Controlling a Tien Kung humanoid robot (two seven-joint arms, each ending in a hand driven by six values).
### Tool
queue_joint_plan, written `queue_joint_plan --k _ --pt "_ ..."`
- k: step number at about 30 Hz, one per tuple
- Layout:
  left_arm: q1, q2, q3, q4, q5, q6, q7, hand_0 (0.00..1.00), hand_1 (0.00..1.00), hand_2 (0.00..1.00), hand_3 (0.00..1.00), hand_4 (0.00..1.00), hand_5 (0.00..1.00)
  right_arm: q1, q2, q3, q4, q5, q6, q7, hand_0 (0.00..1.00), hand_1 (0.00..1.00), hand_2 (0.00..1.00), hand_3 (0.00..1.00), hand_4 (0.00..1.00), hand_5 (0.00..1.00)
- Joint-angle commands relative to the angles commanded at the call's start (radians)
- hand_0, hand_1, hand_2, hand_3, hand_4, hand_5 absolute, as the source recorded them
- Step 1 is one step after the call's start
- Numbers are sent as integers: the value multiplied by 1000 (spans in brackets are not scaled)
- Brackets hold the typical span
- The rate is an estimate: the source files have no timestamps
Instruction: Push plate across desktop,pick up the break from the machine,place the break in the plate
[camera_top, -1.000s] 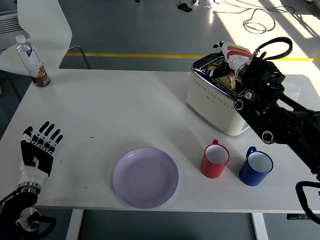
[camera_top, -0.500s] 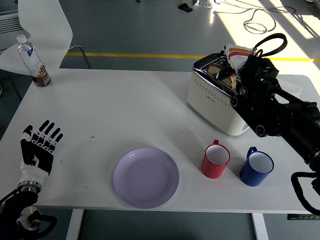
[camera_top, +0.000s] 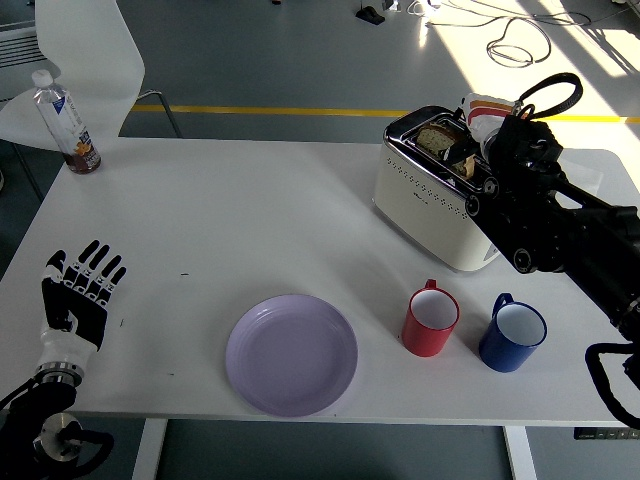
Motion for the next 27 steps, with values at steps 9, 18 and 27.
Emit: queue_joint_plan --k 9,18,27 --pt "-1 0 -1 4 1 1 1 799 786 825 738 533 998 11 0 -29 -9 14 -6 23 450 488 482 598 789 277" --pt "3 0 2 10 1 2 1 798 784 824 737 534 998 13 0 -61 -23 43 -24 31 408 457 462 568 684 190" --pt "7 0 4 19 2 2 1 799 785 820 737 533 998 11 0 -75 -20 63 -55 56 394 432 470 549 445 18"
